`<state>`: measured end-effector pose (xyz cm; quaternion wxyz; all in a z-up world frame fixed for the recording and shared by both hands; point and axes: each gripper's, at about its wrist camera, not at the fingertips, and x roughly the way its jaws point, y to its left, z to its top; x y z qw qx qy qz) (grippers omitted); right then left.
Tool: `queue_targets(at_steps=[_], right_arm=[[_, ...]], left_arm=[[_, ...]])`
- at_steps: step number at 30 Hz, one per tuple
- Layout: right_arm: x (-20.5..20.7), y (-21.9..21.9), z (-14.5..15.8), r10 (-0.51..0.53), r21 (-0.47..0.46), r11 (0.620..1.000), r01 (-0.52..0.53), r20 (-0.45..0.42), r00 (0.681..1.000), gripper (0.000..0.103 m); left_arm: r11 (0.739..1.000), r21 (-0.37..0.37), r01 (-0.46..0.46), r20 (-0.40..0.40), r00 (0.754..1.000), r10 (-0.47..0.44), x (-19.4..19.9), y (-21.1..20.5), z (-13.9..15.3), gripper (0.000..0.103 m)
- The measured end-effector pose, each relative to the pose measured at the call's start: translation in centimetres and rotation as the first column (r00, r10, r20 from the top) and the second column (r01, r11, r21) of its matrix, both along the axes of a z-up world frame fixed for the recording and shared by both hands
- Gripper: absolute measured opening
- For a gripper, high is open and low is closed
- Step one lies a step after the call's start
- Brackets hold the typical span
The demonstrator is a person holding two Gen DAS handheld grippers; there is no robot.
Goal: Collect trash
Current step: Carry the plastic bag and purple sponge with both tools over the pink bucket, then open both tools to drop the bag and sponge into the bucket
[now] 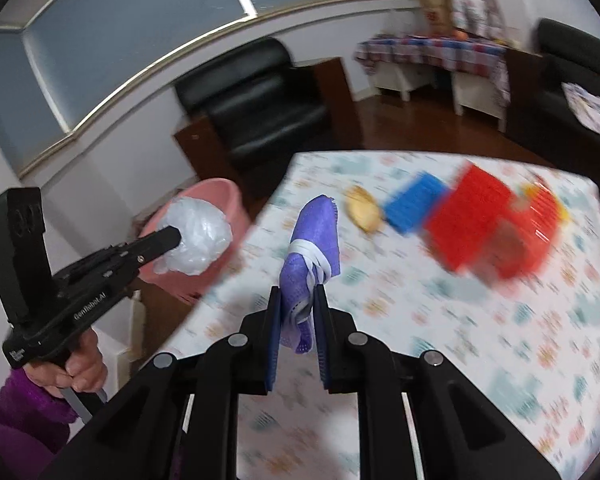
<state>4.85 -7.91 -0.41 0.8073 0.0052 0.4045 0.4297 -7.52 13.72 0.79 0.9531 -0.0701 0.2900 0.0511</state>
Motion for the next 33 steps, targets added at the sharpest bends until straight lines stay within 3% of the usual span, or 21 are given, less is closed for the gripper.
queue_targets(at_steps=[11, 17, 25, 28, 30, 33], right_arm=[[0.5, 12.7, 1.4, 0.178, 0.038, 0.983, -0.177, -0.014, 0.984, 0.015], [0.8, 17.9, -0.1, 0.199, 0.021, 0.980, -0.198, -0.058, 0.978, 0.015], [0.9, 21.2, -2.1, 0.210, -0.028, 0.977, -0.212, -0.071, 0.975, 0.017], [1.0, 21.6, -2.6, 0.205, -0.038, 0.977, -0.208, -0.071, 0.976, 0.023], [1.0, 21.6, -2.8, 0.204, -0.035, 0.978, -0.207, -0.070, 0.976, 0.032], [0.8, 21.3, -2.8, 0.208, -0.026, 0.977, -0.210, -0.056, 0.977, 0.039]], left_arm=[[0.971, 0.021, -0.237, -0.006, 0.971, 0.237, -2.5, 8.4, -0.1, 0.005], [0.959, 0.026, -0.281, -0.049, 0.958, 0.282, -2.5, 10.2, -1.4, 0.005], [0.949, -0.007, -0.314, -0.080, 0.947, 0.312, -1.7, 12.1, -2.4, 0.005], [0.941, -0.034, -0.336, -0.097, 0.939, 0.331, -1.7, 12.7, -2.5, 0.018], [0.941, -0.039, -0.336, -0.099, 0.939, 0.331, -1.6, 12.7, -2.4, 0.033], [0.942, -0.039, -0.333, -0.102, 0.939, 0.327, -1.6, 12.7, -2.5, 0.035]])
